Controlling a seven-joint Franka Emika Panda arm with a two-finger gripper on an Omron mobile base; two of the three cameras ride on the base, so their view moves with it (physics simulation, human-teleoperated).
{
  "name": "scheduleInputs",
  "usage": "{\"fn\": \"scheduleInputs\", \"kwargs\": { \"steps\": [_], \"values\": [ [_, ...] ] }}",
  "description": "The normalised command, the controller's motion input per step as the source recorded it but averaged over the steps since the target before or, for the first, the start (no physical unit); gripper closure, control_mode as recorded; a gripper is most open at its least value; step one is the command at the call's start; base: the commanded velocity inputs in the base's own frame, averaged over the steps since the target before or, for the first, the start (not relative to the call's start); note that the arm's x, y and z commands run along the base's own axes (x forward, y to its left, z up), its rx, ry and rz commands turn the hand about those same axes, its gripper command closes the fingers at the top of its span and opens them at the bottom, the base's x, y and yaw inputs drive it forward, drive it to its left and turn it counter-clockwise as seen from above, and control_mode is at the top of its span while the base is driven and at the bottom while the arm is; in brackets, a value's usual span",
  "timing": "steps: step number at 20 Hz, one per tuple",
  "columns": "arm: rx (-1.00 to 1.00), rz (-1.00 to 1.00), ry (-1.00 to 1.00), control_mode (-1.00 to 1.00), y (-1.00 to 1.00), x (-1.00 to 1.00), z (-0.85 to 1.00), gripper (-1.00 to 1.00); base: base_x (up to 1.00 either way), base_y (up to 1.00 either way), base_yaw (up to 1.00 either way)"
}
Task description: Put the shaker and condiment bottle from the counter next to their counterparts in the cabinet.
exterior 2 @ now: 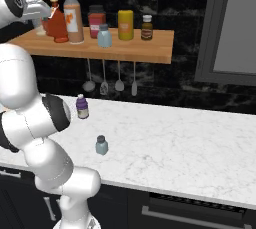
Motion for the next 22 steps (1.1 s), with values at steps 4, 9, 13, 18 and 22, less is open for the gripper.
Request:
{"fn": "scheduleInputs", "kwargs": {
  "steps": [4,9,13,18,22],
  "values": [
    [0.03,0.00,-0.02,-1.00,0.00,-0.94,0.06,-1.00,0.00,0.00,0.00],
    [0.05,-0.13,0.01,-1.00,-0.20,-0.78,0.00,-1.00,0.00,0.00,0.00],
    [0.09,-0.34,0.01,-1.00,-0.45,-0.95,0.00,-1.00,0.00,0.00,0.00],
    [0.05,-0.41,0.00,-1.00,-0.57,-0.87,-0.19,-1.00,0.00,0.00,0.00],
    [0.02,-0.45,0.00,-1.00,-0.57,-0.66,-0.50,-1.00,0.00,0.00,0.00]
  ]
}}
